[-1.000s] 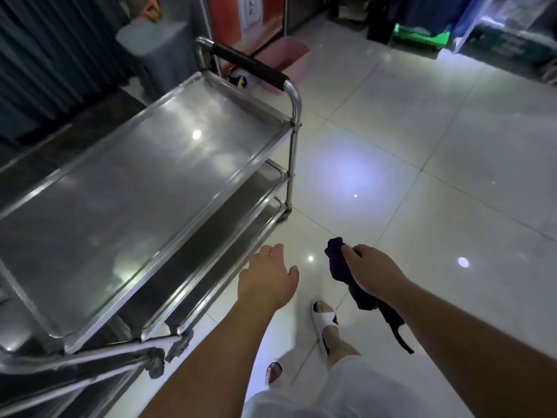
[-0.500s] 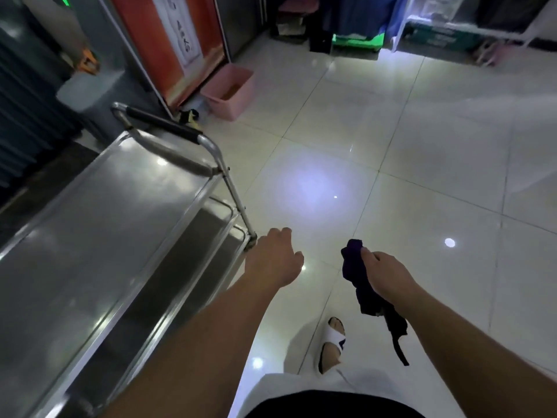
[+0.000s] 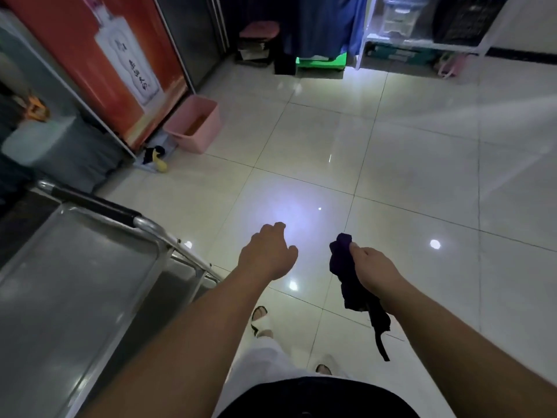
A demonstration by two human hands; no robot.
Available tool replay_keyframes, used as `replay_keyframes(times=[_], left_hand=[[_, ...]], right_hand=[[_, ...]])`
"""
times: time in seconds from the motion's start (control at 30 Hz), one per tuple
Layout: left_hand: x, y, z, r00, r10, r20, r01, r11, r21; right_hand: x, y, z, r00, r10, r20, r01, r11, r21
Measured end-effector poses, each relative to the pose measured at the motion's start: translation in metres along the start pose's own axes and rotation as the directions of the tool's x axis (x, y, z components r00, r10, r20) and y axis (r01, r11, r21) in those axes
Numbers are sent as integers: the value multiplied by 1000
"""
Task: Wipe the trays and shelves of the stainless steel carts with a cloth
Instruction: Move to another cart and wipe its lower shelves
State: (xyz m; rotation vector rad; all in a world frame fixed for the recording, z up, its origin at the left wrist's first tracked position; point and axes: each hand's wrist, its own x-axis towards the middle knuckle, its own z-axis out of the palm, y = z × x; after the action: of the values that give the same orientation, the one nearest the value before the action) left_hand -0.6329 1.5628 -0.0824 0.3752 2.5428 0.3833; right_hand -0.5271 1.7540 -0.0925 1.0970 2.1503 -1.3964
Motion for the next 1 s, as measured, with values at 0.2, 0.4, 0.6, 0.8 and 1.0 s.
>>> replay_keyframes(times=[0.2, 0.4, 0.6, 0.8, 1.0], left_hand=[[113, -10, -60, 998, 69, -1, -69, 994, 85], [209, -33, -139, 992, 129, 20, -130, 969, 209], [293, -54, -195, 998, 56, 12, -57, 985, 164], [381, -82, -244, 997, -75, -35, 77, 994, 76], [442, -118, -302, 944, -316, -101, 310, 948, -65]], right_hand=[[87, -88, -8, 997, 0, -81, -7, 997, -81], [151, -184, -7, 992, 27, -124, -30, 999, -28], [216, -270, -11, 995, 81, -57, -73, 988, 138], [322, -363, -2, 1000, -3, 17, 2, 998, 62], [413, -484, 13, 974, -122, 191, 122, 992, 9]])
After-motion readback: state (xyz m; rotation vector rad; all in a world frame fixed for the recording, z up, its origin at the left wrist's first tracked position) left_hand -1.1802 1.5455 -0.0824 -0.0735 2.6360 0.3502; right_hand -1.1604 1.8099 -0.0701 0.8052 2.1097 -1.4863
